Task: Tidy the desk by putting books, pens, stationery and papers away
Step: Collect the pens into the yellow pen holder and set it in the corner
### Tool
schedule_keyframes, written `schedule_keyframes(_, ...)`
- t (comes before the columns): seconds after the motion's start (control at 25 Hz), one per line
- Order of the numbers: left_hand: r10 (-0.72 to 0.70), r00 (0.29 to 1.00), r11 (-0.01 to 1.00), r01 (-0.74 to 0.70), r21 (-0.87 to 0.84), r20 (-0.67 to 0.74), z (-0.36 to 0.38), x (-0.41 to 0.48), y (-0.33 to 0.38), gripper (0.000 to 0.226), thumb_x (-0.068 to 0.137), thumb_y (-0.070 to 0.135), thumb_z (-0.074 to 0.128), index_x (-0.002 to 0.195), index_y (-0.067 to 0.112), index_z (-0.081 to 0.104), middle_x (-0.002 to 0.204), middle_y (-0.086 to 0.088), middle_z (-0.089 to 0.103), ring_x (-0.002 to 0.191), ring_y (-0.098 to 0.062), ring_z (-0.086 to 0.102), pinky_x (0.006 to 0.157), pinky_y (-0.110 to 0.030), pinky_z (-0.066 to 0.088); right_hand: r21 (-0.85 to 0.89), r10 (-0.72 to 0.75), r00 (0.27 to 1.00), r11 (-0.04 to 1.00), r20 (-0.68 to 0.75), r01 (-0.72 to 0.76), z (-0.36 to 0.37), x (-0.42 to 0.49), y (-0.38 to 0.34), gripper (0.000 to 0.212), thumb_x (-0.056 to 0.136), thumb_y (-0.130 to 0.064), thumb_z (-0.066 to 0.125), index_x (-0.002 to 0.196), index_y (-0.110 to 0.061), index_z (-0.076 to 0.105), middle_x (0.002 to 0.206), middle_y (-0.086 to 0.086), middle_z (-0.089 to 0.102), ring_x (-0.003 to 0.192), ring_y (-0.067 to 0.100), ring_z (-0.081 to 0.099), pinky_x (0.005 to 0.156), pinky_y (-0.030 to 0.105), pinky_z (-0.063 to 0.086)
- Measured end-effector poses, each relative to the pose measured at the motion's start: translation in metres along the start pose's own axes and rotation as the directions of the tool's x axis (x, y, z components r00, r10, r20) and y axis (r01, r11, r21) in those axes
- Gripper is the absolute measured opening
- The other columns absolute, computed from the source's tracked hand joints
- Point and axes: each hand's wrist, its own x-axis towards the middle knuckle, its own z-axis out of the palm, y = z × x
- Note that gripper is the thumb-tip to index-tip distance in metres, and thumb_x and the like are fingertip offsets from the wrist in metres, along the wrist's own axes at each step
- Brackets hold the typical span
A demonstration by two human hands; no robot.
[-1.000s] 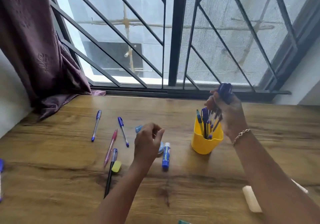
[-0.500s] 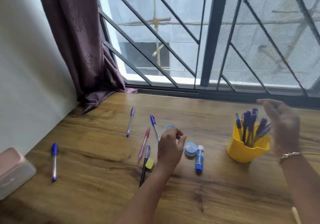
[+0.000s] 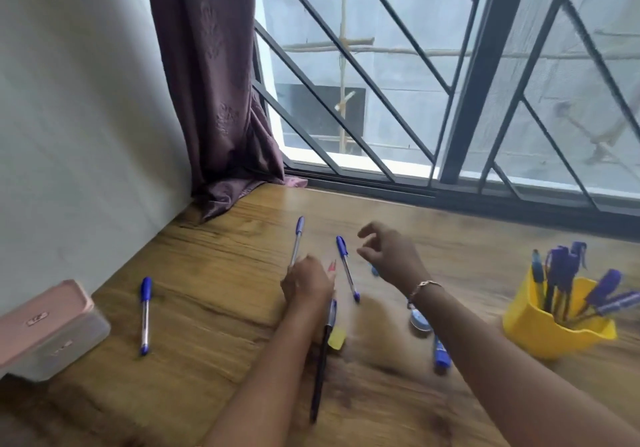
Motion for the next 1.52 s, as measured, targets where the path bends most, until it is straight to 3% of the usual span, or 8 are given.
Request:
schedule_keyframes(0.28,0.020,0.997,0.986,-0.031,0.167,0.071,0.011,0.009,-0.014,0.032,0.089,0.037,0.055,0.108,0.013,0.064,0.115,-0.007,0.064,0.109,-0.026,0.060,0.086,-0.031,0.046,-0.345,0.155,0.982,0.932,0.104,-0.111,0.057,0.033,0.001,0.033,0.087,-0.010,0.051,0.120,-0.008,0.048,0.118,0.017,0.059,0.109,0.033,0.055,0.084,0.033,0.044)
schedule_keyframes(0.48,0.064,0.998,0.997,-0.063,0.049,-0.008,0.001,0.017,-0.019,0.031,0.095,0.029,0.045,0.114,0.008,0.056,0.112,-0.013,0.065,0.105,-0.030,0.061,0.083,-0.034,0.047,-0.418,0.126,0.989,0.905,0.080,-0.081,0.068,0.034,-0.002,0.030,0.089,0.000,0.038,0.118,-0.003,0.044,0.119,0.021,0.056,0.110,0.035,0.054,0.086,0.035,0.043)
schedule_keyframes(0.64,0.042,0.989,0.998,-0.047,-0.036,-0.139,-0.012,0.046,-0.021,0.027,0.098,0.019,0.035,0.119,0.003,0.043,0.115,-0.016,0.061,0.102,-0.031,0.062,0.081,-0.038,0.048,-0.375,0.260,0.955,0.907,0.143,-0.191,0.065,0.042,-0.004,0.032,0.090,-0.005,0.044,0.122,-0.001,0.046,0.125,0.019,0.053,0.116,0.033,0.051,0.090,0.034,0.042)
schedule_keyframes(0.84,-0.047,0.998,0.999,0.047,0.004,-0.032,-0.008,0.082,-0.019,0.041,0.092,0.036,0.053,0.120,0.007,0.046,0.119,-0.013,0.060,0.107,-0.029,0.060,0.084,-0.035,0.048,-0.285,0.301,0.930,0.929,0.208,-0.237,0.059,0.042,-0.001,0.030,0.093,-0.009,0.042,0.121,-0.003,0.050,0.126,0.016,0.053,0.116,0.030,0.049,0.087,0.029,0.041)
schedule_keyframes(1.04,-0.082,0.997,0.996,0.082,0.036,-0.001,-0.001,0.094,-0.021,0.030,0.094,0.024,0.049,0.118,0.007,0.054,0.123,-0.013,0.059,0.112,-0.029,0.058,0.090,-0.035,0.047,-0.042,0.338,0.892,0.939,0.299,-0.342,0.058,0.027,0.004,0.015,0.088,-0.004,0.037,0.101,-0.009,0.043,0.088,0.010,0.051,0.083,0.024,0.046,0.067,0.031,0.040)
schedule_keyframes(1.2,-0.110,0.994,0.989,0.111,-0.093,0.022,-0.013,0.076,-0.030,0.031,0.097,0.022,0.042,0.119,0.003,0.052,0.121,-0.017,0.059,0.112,-0.034,0.057,0.090,-0.039,0.046,0.039,0.317,0.894,0.937,0.316,-0.346,0.059,0.011,0.000,0.007,0.091,-0.008,0.040,0.098,-0.010,0.040,0.085,0.006,0.051,0.072,0.021,0.047,0.056,0.026,0.036)
schedule_keyframes(1.36,-0.135,0.990,0.966,0.138,-0.219,0.031,-0.020,0.045,-0.062,0.031,0.097,0.026,0.041,0.113,0.003,0.055,0.112,-0.019,0.063,0.106,-0.034,0.059,0.085,-0.035,0.045,-0.153,0.267,0.907,0.961,0.326,-0.228,0.059,-0.010,-0.011,0.029,0.087,-0.031,0.060,0.100,-0.012,0.043,0.081,0.001,0.050,0.075,0.019,0.048,0.053,0.027,0.033)
schedule_keyframes(1.52,-0.145,0.989,0.922,0.150,-0.357,0.038,-0.026,0.022,-0.090,0.025,0.094,0.026,0.047,0.100,0.007,0.061,0.071,-0.004,0.068,0.075,-0.024,0.062,0.070,-0.029,0.046,-0.293,0.236,0.931,0.944,0.280,-0.151,0.068,-0.021,-0.020,0.045,0.082,-0.037,0.065,0.111,-0.012,0.042,0.101,0.008,0.063,0.079,0.022,0.053,0.060,0.028,0.036)
